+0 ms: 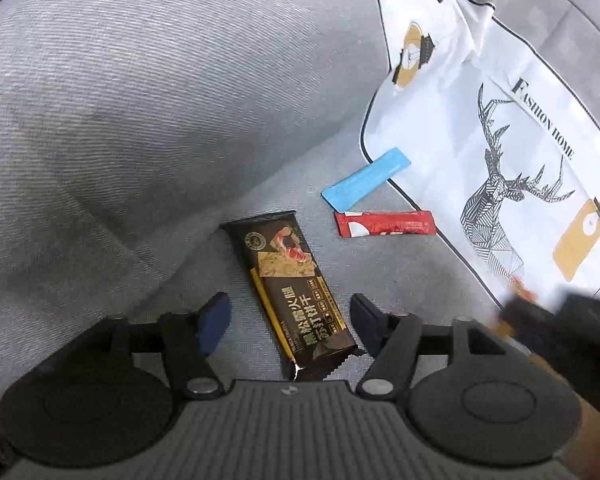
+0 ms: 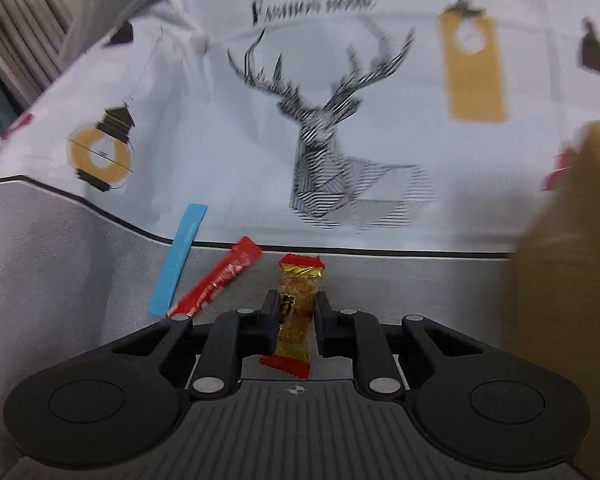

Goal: Organize snacks
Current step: 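Move the left gripper to the chocolate bar while the right gripper grasps the small gold packet, then close the left gripper on the brown chocolate bar while the right gripper holds the gold packet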

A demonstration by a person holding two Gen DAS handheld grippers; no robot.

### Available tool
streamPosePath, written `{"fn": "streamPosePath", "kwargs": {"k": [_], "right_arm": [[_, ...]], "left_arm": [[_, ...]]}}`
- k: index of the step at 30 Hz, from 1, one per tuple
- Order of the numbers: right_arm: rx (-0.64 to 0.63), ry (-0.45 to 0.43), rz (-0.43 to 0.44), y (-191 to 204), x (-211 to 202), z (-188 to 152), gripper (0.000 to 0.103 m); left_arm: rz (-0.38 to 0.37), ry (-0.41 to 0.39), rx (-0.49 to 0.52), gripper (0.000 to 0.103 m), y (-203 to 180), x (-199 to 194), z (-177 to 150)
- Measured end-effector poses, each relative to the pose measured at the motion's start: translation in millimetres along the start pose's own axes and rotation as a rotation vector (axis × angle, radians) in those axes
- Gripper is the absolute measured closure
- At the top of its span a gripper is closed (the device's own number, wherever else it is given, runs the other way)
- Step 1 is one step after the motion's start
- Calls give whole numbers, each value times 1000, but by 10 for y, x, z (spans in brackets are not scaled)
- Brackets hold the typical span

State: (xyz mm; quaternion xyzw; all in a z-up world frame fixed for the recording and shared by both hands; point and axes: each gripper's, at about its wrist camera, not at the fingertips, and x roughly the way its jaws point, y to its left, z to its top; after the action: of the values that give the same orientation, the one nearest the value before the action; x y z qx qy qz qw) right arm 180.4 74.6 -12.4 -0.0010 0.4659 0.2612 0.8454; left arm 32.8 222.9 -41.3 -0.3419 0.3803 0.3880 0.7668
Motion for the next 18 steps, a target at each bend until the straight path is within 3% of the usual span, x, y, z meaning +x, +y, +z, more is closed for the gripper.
{"fn": "streamPosePath", "kwargs": {"k": [5, 8, 9, 10, 11, 18], "right_arm": [[-63, -53, -29, -56, -617, -289, 84], [-48, -61, -24, -92, -916, -550, 84], [-48, -61, -20, -94, -1018, -646, 84], [-50, -63, -19, -76, -1106, -738, 84], [-53, -64, -16, -62, -1197, -830, 84], [-82, -39, 27, 117, -1574, -1497, 84]], "left_arm": [[22, 47, 74, 28, -93, 146, -23], [41, 30, 144, 28, -155, 190, -50], [37, 24, 169, 32, -166, 188, -61], [26, 21, 185, 44, -167, 188, -72], [14, 18, 202, 51, -164, 192, -80], [-73, 75, 270, 57, 54, 17, -115]]}}
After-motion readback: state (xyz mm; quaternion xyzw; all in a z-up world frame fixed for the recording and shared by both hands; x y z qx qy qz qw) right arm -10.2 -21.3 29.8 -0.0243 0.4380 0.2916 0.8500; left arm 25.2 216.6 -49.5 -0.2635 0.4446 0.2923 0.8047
